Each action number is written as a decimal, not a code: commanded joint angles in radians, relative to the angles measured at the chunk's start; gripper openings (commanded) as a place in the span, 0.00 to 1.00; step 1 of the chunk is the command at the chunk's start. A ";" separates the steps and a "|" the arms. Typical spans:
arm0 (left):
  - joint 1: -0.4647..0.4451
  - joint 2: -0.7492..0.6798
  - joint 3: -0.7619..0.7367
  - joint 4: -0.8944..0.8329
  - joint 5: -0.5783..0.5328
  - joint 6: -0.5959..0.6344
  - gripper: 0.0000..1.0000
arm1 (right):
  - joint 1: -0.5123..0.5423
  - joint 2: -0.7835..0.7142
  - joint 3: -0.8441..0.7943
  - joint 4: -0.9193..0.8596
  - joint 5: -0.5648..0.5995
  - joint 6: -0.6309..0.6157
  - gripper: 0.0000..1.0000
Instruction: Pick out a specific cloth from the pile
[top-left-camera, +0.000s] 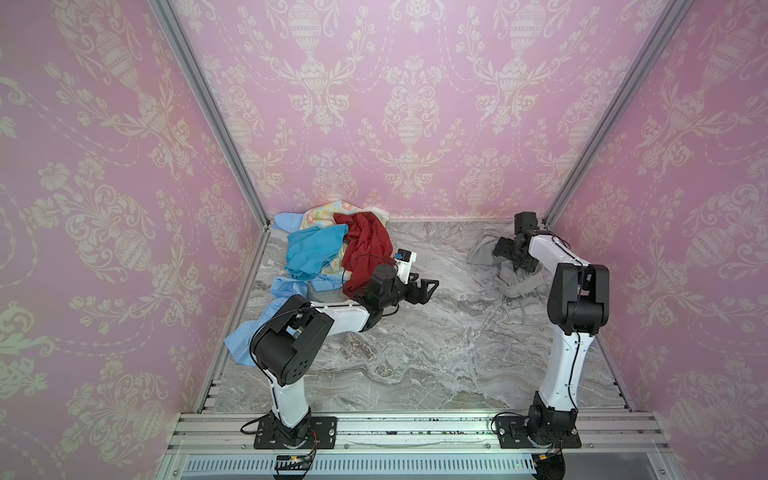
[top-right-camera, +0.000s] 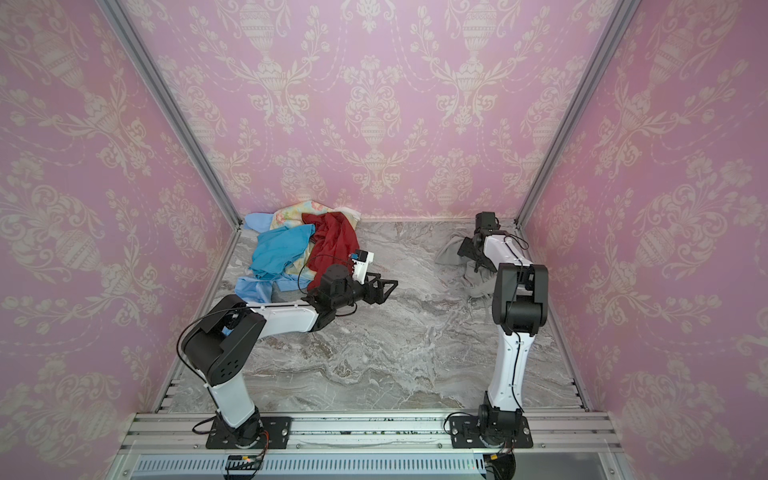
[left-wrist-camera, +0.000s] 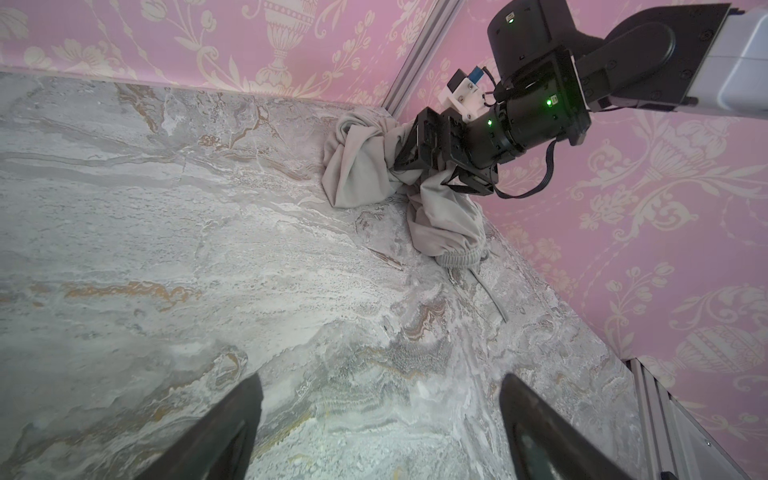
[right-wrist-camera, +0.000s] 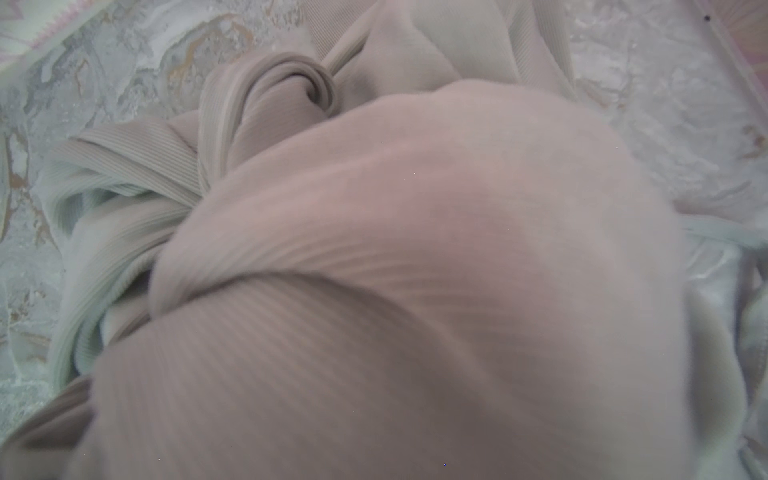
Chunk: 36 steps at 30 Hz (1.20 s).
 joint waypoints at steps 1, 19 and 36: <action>0.016 -0.042 0.028 -0.062 -0.033 0.047 0.91 | -0.011 0.039 0.071 -0.044 -0.019 -0.028 1.00; 0.063 -0.363 0.055 -0.437 -0.456 0.211 0.99 | 0.013 -0.472 -0.334 0.315 -0.020 -0.127 1.00; 0.576 -0.767 -0.234 -0.574 -0.662 0.217 0.99 | 0.193 -0.965 -1.201 0.952 0.069 -0.247 1.00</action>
